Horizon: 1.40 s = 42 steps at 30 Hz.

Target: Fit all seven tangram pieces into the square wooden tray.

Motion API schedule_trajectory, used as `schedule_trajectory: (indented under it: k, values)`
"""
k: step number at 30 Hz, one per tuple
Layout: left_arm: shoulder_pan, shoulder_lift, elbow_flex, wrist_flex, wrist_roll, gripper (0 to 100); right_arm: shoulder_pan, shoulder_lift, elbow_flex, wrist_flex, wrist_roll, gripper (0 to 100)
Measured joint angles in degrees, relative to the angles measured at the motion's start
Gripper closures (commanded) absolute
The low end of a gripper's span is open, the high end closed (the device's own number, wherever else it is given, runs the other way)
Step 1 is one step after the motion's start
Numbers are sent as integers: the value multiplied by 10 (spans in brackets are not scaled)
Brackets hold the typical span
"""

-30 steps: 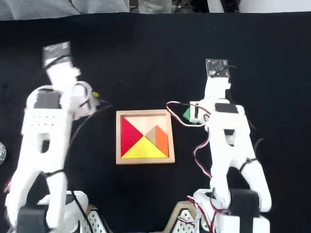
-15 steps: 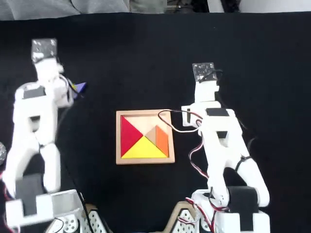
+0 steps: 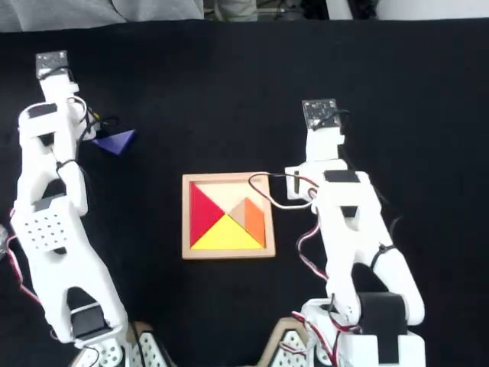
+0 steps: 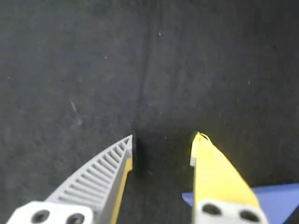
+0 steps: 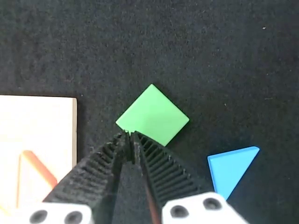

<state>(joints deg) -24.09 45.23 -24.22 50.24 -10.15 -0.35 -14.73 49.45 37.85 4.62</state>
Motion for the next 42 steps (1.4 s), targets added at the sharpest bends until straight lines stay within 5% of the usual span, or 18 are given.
schedule_trajectory:
  k: [8,18,22,28,34,42]
  values:
    - [24,4,-46,194,-105,795,0,0,0,0,0,987]
    - [79,-19,-22,323,-201,795,0,0,0,0,2,987]
    - [124,-18,-22,313,-204,795,0,0,0,0,2,987]
    - [158,-20,-26,296,-135,795,0,0,0,0,2,987]
    - [177,-94,-84,406,-102,795,0,0,0,0,2,987]
    - [164,-116,-112,387,150,794,0,0,0,0,2,987]
